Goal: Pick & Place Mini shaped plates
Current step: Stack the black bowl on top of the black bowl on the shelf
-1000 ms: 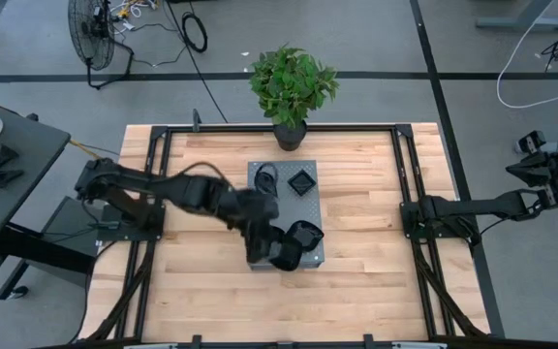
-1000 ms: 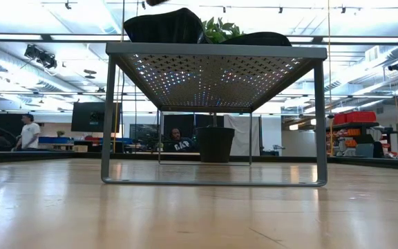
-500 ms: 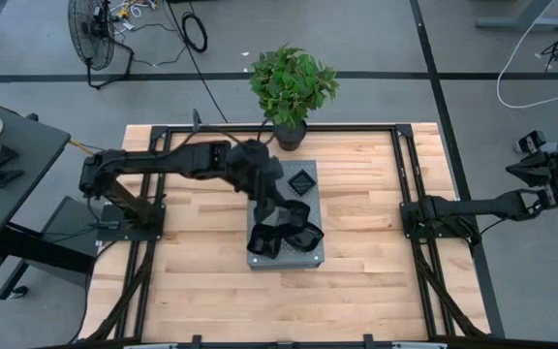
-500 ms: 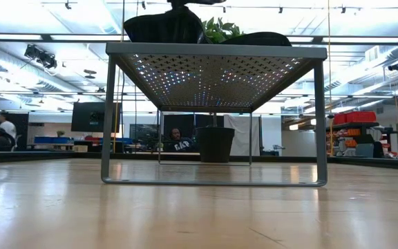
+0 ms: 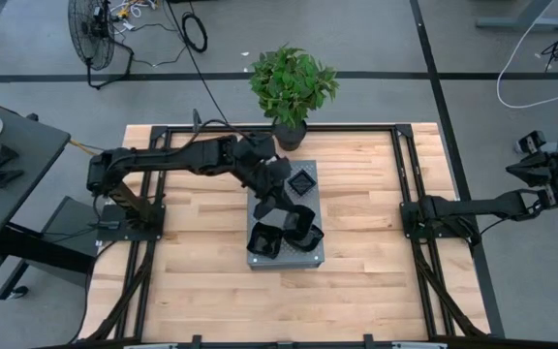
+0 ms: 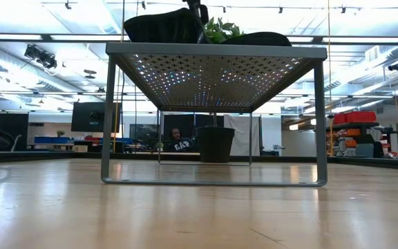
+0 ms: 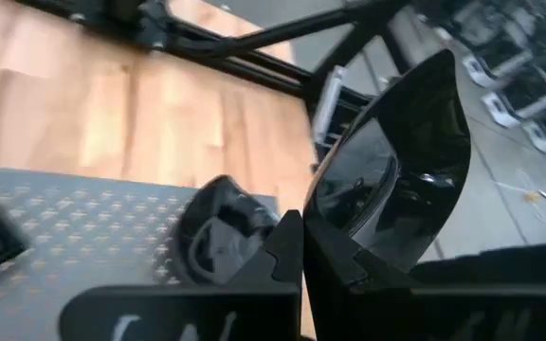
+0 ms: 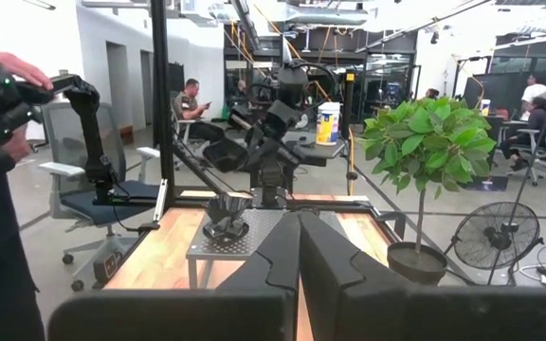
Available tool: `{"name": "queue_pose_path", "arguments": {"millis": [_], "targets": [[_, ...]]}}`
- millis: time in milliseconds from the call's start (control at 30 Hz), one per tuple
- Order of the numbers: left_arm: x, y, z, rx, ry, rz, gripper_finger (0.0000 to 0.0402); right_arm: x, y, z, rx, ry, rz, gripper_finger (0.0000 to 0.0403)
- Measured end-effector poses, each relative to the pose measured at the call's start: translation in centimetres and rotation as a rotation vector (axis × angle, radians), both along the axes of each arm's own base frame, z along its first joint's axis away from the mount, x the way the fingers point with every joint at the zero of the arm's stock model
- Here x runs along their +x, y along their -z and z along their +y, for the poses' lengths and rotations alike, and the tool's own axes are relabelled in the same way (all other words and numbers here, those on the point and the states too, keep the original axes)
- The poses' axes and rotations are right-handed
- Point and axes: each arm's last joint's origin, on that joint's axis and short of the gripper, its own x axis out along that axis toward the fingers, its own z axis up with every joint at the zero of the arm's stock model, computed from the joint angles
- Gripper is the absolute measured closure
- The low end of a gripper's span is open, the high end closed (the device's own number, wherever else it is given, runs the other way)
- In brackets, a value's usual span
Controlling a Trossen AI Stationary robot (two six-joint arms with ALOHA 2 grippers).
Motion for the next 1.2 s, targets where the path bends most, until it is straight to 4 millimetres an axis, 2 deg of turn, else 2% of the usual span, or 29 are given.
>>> {"name": "queue_pose_path", "arguments": {"millis": [433,967,1200], "targets": [[3.0,3.9,-0.8,-0.010,0.129,0.034,0.0396,0.0,0.0,0.0,0.000,0.000,0.000,0.0387],[5.0,7.6,0.0,0.017,0.143,0.088,0.0397,0.0,0.0,0.0,0.000,0.000,0.001,0.0387],[5.3,8.4,0.4,0.037,0.134,0.101,0.0391,0.0,0.0,0.0,0.000,0.000,0.000,0.0387]]}}
